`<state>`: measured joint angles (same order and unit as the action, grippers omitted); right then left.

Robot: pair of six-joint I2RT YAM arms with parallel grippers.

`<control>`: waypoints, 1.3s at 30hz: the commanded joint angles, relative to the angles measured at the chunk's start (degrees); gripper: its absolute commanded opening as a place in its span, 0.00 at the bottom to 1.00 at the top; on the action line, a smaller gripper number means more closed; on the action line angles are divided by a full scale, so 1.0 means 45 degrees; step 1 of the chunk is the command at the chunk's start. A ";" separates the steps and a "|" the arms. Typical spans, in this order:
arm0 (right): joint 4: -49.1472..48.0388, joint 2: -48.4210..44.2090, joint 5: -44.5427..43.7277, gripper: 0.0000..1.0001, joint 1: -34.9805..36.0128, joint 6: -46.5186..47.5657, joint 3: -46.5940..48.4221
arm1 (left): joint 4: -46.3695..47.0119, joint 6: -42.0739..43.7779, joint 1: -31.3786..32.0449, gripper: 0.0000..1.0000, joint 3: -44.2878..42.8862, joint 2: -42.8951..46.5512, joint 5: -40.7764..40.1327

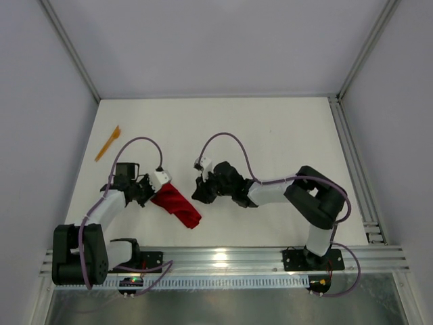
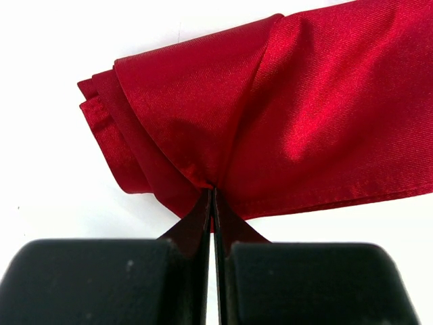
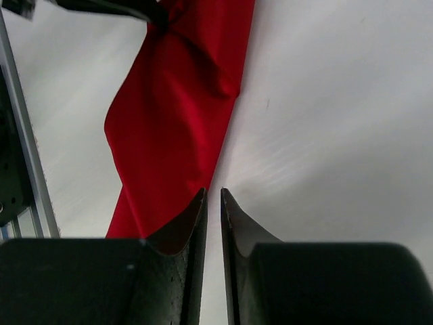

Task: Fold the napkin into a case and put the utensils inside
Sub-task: Grasp the top corner of the smaller rectangle folded napkin.

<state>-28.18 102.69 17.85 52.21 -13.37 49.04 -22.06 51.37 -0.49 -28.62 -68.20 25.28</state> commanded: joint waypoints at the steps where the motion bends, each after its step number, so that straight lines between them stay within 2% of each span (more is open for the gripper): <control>1: -0.0358 0.0419 0.0117 0.17 0.0661 -0.0274 0.0058 | 0.0372 -0.0146 -0.0028 0.00 0.0111 0.0274 0.0203; 4: -0.0085 0.1122 -0.0155 0.16 0.1365 0.0391 0.0624 | 0.0353 -0.0128 -0.0027 0.00 0.0091 0.0215 0.0106; 9: -0.0397 0.1729 -0.0372 0.15 0.1524 0.0314 0.0841 | 0.0372 -0.0186 -0.0027 0.00 0.0052 0.0176 0.0086; 15: 0.0559 0.1808 -0.1835 0.14 0.2011 0.1230 0.1368 | 0.0587 -0.0440 -0.0027 0.00 0.0013 0.0137 0.0066; 19: 0.0638 0.1575 -0.2363 0.14 0.1993 0.1037 0.1758 | 0.0762 -0.0498 -0.0028 0.00 0.0013 0.0118 -0.0031; 29: 0.0404 0.1378 -0.2052 0.15 0.2012 0.0626 0.2013 | 0.1056 -0.0460 -0.0047 0.00 -0.0065 0.0059 -0.0324; 39: 0.1048 0.1691 -0.2481 0.14 0.2870 0.1912 0.2638 | 0.1017 -0.0459 -0.0028 0.00 -0.0104 0.0001 -0.0402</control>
<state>-23.44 110.63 7.84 63.70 -7.64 58.50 -19.51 49.67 -0.49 -28.58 -67.99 23.55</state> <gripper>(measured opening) 0.144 0.003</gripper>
